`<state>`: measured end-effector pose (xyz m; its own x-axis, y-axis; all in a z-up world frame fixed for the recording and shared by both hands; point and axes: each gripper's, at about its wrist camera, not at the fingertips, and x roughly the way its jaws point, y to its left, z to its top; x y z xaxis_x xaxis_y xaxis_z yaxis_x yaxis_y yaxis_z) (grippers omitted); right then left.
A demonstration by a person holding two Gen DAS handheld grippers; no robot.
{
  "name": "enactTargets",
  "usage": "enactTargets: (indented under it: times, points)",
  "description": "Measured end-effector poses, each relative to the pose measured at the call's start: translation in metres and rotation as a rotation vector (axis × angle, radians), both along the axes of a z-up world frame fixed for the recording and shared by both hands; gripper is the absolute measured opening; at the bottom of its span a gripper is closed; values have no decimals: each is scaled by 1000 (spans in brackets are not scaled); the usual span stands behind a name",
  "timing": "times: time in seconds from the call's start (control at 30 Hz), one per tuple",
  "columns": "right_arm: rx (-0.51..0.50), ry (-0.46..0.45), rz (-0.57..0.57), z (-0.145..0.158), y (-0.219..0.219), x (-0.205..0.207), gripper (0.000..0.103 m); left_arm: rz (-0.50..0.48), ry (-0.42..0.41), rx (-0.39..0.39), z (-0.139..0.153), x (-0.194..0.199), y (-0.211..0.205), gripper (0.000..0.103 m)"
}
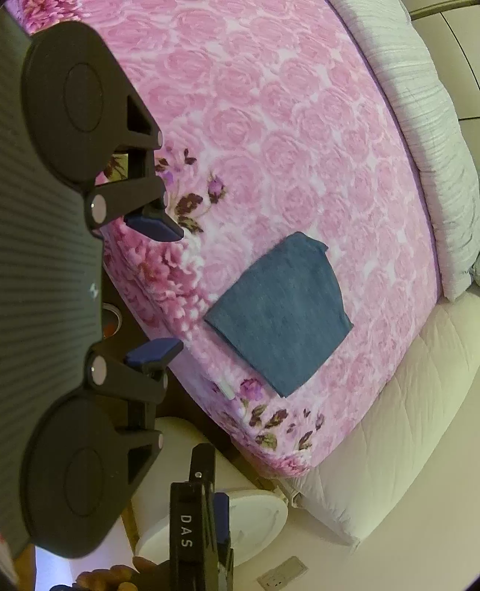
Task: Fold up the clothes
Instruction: 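Press the folded jeans flat with both grippers, then lift them away, then lower both grippers onto the folded jeans edge from either side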
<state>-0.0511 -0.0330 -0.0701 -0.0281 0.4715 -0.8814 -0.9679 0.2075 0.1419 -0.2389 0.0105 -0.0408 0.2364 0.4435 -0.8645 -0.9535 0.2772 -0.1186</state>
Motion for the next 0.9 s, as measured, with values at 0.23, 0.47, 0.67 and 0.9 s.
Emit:
enactTargets:
  times: [0.23,0.47,0.67,0.9]
  points:
    - [10,10,-30,5,-9,9,85,-18,0,1,3,6,1,55]
    - [-6,37,-46,-3,-7,20,86,-11,-14,-28,-5,8,11,56]
    - [-21,107,-71,-17,10,45,86,99,-211,-103,-23,-11,43,60]
    - [37,470,-191,-57,40,108,85,294,-519,-196,-62,-29,91,59]
